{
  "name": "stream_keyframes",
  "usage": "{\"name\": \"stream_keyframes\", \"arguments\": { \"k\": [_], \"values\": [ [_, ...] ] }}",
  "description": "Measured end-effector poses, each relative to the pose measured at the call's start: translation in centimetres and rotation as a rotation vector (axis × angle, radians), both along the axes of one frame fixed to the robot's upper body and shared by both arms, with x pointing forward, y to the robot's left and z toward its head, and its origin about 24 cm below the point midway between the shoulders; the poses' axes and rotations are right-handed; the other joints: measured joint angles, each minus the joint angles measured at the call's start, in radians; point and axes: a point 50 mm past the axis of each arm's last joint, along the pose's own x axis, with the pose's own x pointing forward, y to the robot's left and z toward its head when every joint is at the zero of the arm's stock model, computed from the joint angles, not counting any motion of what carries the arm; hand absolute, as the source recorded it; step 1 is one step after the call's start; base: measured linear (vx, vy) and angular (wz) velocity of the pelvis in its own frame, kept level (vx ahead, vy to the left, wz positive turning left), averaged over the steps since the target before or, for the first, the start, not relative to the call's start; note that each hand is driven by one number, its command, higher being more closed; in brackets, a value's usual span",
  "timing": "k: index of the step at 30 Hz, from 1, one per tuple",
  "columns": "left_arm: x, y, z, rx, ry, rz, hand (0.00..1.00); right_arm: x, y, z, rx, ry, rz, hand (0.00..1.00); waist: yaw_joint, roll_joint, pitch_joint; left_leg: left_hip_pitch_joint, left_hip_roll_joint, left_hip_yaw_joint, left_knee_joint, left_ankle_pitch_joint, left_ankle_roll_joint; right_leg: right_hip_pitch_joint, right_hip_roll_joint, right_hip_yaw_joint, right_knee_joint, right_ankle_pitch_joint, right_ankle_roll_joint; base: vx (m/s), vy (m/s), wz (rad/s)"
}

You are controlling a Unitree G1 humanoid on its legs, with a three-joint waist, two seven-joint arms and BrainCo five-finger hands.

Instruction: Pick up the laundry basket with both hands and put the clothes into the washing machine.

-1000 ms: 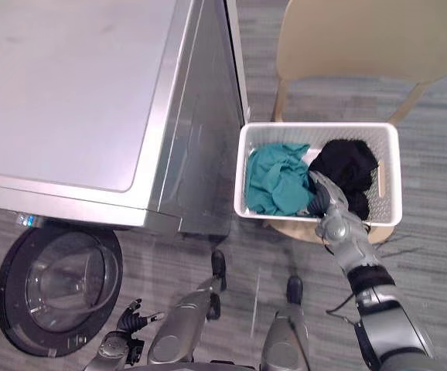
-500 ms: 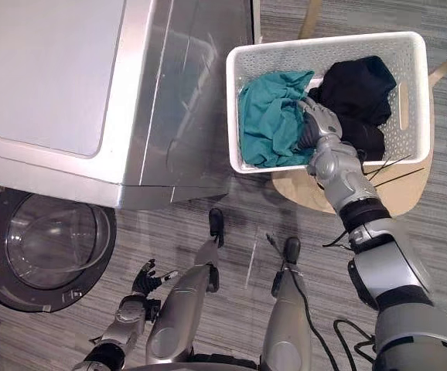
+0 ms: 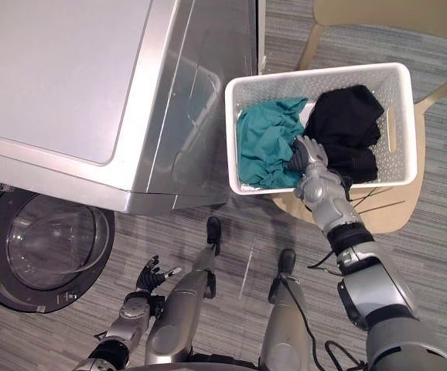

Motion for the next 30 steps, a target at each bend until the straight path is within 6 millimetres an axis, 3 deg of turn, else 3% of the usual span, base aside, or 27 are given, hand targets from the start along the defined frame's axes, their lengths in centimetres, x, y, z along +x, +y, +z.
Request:
{"name": "stream_keyframes", "arguments": {
  "k": [5,12,19,20,30],
  "values": [
    [-0.2,0.2,-0.2,0.004,0.015,0.001,0.0,-1.2,-0.7,0.1,0.101,-0.058,-0.029,1.0,-0.008,-0.004,-0.001,0.035,0.004,0.013,-0.002,-0.001,0.0,0.04,0.013,0.014,-0.038,0.01,-0.005,0.0,-0.035,-0.13],
    [-1.3,0.8,-1.1,0.021,0.081,0.008,0.0,-4.0,0.5,-1.9,0.452,-0.123,-0.055,1.0,-0.026,-0.041,-0.023,0.063,0.012,0.01,-0.003,-0.009,-0.007,0.095,0.029,0.019,-0.105,0.035,-0.001,0.0,-0.007,-0.03],
    [-2.9,1.8,-1.9,0.029,0.14,0.038,0.0,-5.6,1.9,-3.1,0.637,-0.119,-0.018,1.0,-0.028,-0.048,-0.078,0.09,0.004,-0.005,-0.003,-0.016,-0.007,0.159,0.027,0.0,-0.167,0.053,0.01,0.06,-0.008,0.07],
    [-3.2,2.1,-2.0,0.03,0.151,0.039,0.0,-5.8,1.7,-3.3,0.635,-0.115,-0.023,0.0,-0.029,-0.048,-0.087,0.094,0.002,-0.015,-0.003,-0.014,-0.005,0.176,0.027,-0.004,-0.182,0.056,0.011,0.08,-0.003,0.18],
    [-4.4,3.0,-2.6,0.055,0.192,0.044,0.0,-6.0,0.3,-3.4,0.365,-0.109,-0.083,0.0,-0.031,-0.046,-0.097,0.112,-0.003,-0.02,-0.003,-0.017,-0.009,0.222,0.028,-0.01,-0.246,0.091,0.02,0.02,-0.002,0.01]
  ]
}}
